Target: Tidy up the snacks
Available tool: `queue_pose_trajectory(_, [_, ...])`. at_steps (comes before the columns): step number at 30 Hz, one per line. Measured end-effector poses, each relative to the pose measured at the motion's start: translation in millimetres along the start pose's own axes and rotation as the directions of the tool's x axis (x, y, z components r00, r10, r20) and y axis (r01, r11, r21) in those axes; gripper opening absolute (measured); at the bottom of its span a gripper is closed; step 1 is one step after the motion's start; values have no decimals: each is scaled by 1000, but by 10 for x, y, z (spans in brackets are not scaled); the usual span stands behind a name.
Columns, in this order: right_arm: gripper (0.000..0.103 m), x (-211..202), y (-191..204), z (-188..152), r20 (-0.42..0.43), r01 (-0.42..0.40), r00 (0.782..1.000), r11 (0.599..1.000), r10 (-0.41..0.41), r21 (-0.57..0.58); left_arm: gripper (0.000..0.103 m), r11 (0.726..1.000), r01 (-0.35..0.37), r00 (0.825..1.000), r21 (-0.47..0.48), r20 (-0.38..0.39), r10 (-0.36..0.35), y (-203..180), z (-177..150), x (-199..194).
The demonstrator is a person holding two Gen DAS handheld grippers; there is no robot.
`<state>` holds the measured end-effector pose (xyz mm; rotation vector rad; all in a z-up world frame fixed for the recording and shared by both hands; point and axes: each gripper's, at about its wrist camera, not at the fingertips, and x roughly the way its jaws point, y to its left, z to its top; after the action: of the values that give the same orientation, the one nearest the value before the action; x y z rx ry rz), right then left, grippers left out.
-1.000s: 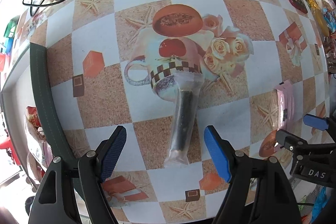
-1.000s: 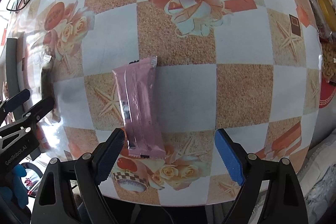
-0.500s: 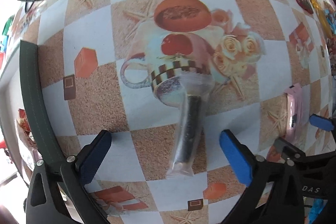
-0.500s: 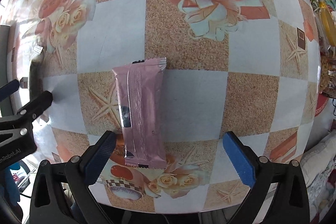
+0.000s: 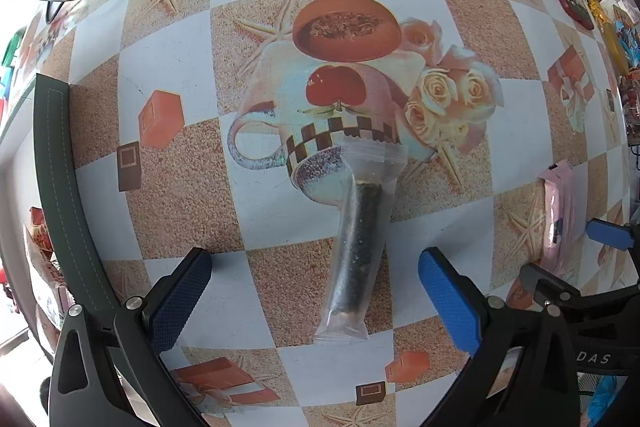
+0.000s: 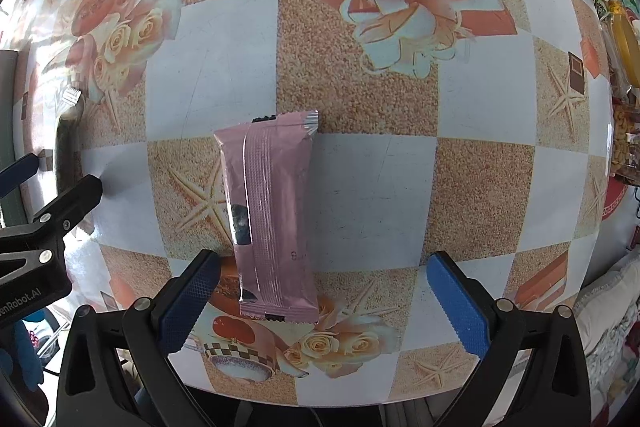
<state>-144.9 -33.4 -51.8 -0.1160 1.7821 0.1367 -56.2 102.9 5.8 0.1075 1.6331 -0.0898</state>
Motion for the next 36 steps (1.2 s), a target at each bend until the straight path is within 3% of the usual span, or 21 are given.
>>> queue_pose_trajectory(36, [103,-25,-9,-55,1,-2,1000,1000,2,3,103,1000,0,1000,-9,11,0,-2,-24,-11])
